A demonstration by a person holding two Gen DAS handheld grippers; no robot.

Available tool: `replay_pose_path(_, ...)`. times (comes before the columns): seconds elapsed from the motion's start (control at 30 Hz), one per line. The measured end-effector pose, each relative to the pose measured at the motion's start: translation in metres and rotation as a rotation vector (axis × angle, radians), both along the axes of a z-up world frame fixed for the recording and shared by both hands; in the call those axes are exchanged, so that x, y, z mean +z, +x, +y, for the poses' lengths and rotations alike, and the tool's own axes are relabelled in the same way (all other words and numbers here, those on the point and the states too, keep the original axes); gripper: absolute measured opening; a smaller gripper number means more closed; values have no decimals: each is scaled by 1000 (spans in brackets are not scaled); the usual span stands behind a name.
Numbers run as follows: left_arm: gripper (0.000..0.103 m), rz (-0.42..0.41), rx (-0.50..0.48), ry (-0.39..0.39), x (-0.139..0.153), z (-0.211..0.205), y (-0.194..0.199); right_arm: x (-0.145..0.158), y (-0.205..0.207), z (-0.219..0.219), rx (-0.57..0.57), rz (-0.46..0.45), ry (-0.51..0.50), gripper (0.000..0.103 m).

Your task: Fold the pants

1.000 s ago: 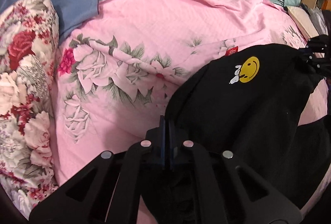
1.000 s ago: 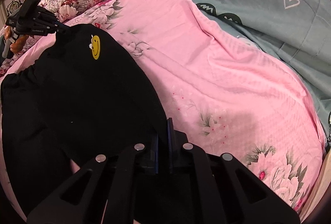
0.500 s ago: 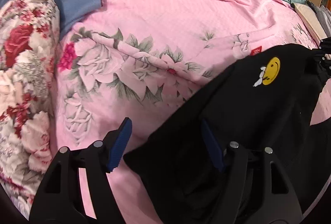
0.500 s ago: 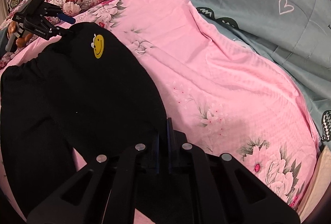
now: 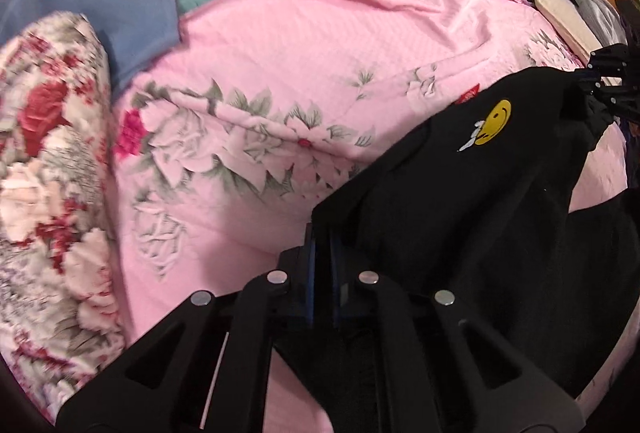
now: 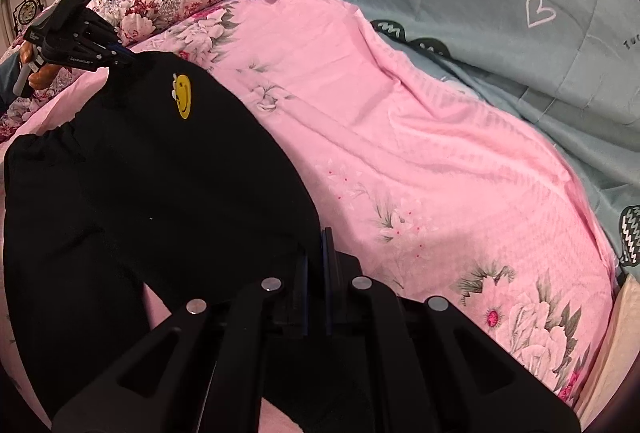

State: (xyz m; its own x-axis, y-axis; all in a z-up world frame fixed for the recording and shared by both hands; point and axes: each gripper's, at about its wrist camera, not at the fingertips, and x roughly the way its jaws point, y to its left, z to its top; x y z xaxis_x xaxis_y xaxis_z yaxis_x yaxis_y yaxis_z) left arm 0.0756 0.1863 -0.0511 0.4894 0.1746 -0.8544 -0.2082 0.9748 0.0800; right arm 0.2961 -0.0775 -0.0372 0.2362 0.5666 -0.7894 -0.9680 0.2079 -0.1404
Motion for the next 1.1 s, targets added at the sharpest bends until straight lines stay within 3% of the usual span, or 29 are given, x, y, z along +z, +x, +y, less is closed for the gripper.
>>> replay_pose_path(0.2,5,-27,-33,84,36,-38,-42,30,-33,-24,19,-41,35,6)
replay_pose_path(0.43,4,-44,-62,126,57,-94,-111,44,-83,-58,76,-33,74,6)
replay_pose_path(0.6,4,-21,-73,93,43,-123,-153,33,-127,-84,156,8,89,6)
replay_pose_path(0.77,4,0,-19,32,16,-124,-175,9,-164,-99,228,70,66,6)
replay_pose_path(0.9,4,-29,16,16,24,-117,-188,1,-184,-105,259,110,64,6)
replay_pose_path(1.1,4,-70,25,30,45,-120,-204,25,-198,-115,321,166,136,6)
